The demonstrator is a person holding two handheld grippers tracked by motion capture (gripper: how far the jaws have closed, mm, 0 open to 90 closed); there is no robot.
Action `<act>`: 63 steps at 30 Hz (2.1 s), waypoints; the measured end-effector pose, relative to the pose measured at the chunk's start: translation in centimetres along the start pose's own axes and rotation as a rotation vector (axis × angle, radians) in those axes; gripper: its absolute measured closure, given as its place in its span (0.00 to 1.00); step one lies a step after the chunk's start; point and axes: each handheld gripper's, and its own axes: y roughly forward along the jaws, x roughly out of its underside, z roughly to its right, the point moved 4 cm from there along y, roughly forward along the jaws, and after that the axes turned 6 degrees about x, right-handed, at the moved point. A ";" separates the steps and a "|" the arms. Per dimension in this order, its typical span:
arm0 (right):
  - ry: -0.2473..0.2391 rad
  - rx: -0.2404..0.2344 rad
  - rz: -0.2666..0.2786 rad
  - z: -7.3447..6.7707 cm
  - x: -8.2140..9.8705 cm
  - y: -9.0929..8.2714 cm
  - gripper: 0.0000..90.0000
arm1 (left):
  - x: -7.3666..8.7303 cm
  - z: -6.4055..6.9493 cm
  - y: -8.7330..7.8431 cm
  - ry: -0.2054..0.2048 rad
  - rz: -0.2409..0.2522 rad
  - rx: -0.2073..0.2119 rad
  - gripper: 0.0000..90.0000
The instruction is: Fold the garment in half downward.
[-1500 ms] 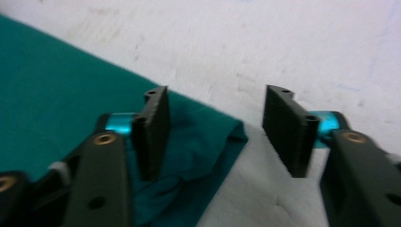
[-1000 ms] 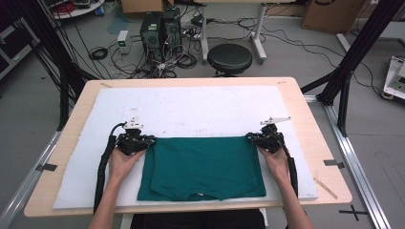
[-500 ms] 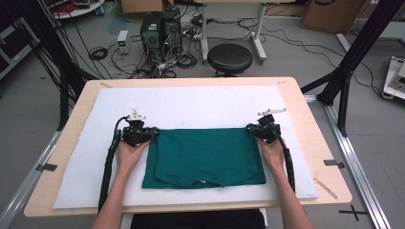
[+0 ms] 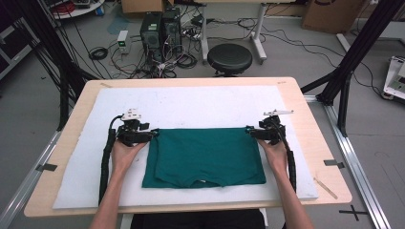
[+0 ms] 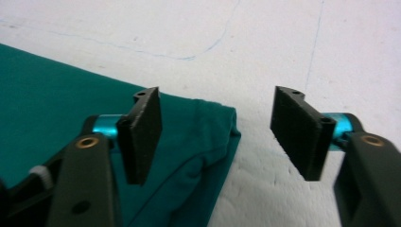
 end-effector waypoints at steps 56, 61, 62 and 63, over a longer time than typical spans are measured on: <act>-0.009 -0.039 0.163 -0.5 4.9 -7.8 0.27 | 4.6 7.0 -8.0 -0.013 0.092 0.124 0.43; 0.007 -0.036 0.173 -0.1 4.9 -8.2 0.27 | 4.6 7.3 -7.8 0.016 0.073 0.100 0.43; 0.008 -0.034 0.176 0.0 4.9 -8.3 0.27 | 4.6 7.3 -7.9 0.016 0.077 0.098 0.43; 0.009 -0.035 0.179 0.0 4.9 -8.4 0.27 | 4.6 7.4 -7.9 0.013 0.080 0.098 0.43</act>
